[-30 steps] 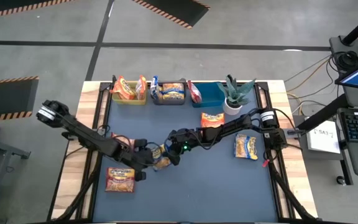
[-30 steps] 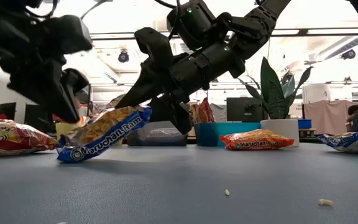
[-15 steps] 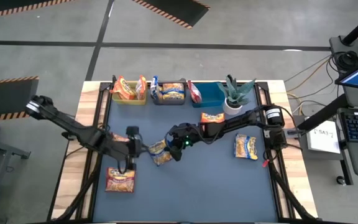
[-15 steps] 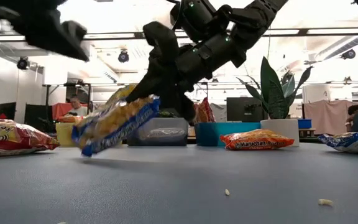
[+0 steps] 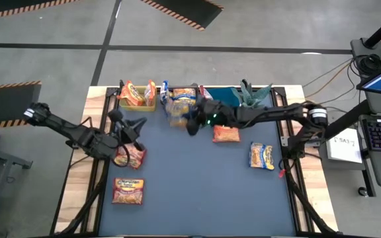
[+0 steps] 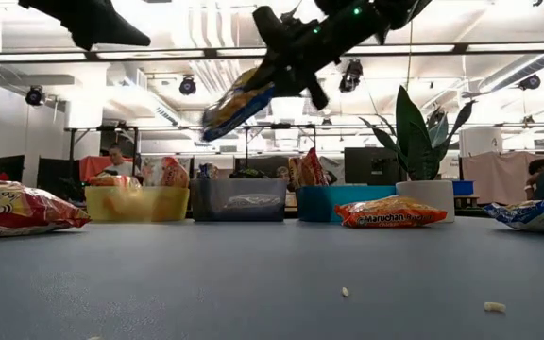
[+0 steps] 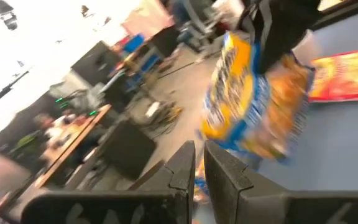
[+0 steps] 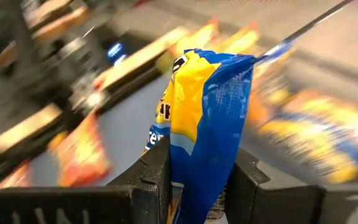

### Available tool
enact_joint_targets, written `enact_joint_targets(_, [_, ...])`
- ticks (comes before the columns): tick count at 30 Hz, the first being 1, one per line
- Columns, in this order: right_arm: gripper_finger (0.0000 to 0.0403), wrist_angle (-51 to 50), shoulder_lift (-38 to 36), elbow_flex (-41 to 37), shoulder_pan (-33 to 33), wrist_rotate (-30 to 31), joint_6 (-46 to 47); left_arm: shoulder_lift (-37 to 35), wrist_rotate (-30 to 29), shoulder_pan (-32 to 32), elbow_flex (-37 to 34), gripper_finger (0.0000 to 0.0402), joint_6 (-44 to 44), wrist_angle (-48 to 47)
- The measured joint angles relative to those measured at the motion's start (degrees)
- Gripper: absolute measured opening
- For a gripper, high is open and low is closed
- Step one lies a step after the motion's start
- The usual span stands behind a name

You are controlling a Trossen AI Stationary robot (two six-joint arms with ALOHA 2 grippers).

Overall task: Sort Maruchan noodles
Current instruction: Put the blue noodle pack into the black bin

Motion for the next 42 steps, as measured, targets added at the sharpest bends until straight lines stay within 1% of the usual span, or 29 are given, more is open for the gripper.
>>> enact_joint_targets(2, [0.0093,1.0,-0.86,0.0,-1.36,3.92,-1.13,-0.59,-0.71,0.26,-0.2,0.0017,-0.14,-0.17])
enact_joint_targets(3, [0.0093,1.74,-1.05,0.0,-2.03,4.88,-1.79,-0.78,-0.71,0.23,-0.25,0.0017,-0.12,-0.71])
enact_joint_targets(8, [0.0093,8.68,0.57,0.02,-4.45,6.25,-3.54,-0.88,-0.68,0.23,-0.28,0.0017,-0.08,-3.29])
enact_joint_targets(10, [0.0093,13.17,2.21,0.02,-5.05,8.33,-4.75,-0.85,-0.68,0.23,-0.28,0.0017,0.07,-4.31])
enact_joint_targets(14, [0.0093,25.12,7.2,0.04,-5.72,16.82,-8.51,-0.92,-0.68,0.3,-0.32,0.0017,0.18,-4.98])
enact_joint_targets(19, [0.0093,36.6,14.39,0.04,-5.78,27.53,-16.5,-1.04,-0.68,0.32,-0.32,0.0017,1.34,-5.01])
enact_joint_targets(21, [0.0093,39.44,16.92,0.72,-5.75,30.12,-18.66,-1.04,-0.67,0.32,-0.32,0.0017,1.38,-5.03])
enact_joint_targets(22, [0.0093,40.1,18.13,1.48,-5.75,30.37,-19.32,-1.04,-0.68,0.32,-0.32,0.0017,1.39,-5.04])
enact_joint_targets(26, [0.0093,39.62,23.28,6.7,-5.75,30.68,-20.42,-1.04,-0.68,0.36,-0.32,0.0017,1.56,-5.05])
enact_joint_targets(28, [0.0093,38.73,25.89,9.86,-5.72,32.77,-22.54,-1.07,-0.68,0.36,-0.32,0.0017,1.57,-5.06])
enact_joint_targets(31, [0.0093,33.94,29.42,15.12,-5.58,36.72,-24.79,-1.07,-0.68,0.36,-0.32,0.0017,1.56,-5.06])
enact_joint_targets(35, [0.0093,24.58,33.55,22.01,-5.49,40.5,-24.31,-1.07,-0.66,0.36,-0.32,0.0017,1.56,-5.21])
enact_joint_targets(38, [0.0093,19.37,36.29,26.34,-5.46,40.94,-22.99,-1.07,-0.66,0.36,-0.32,0.0017,1.56,-5.23])
enact_joint_targets(42, [0.0093,16.77,39.46,30.66,-5.32,42.0,-22.89,-1.07,-0.66,0.36,-0.32,0.0017,1.56,-5.25])
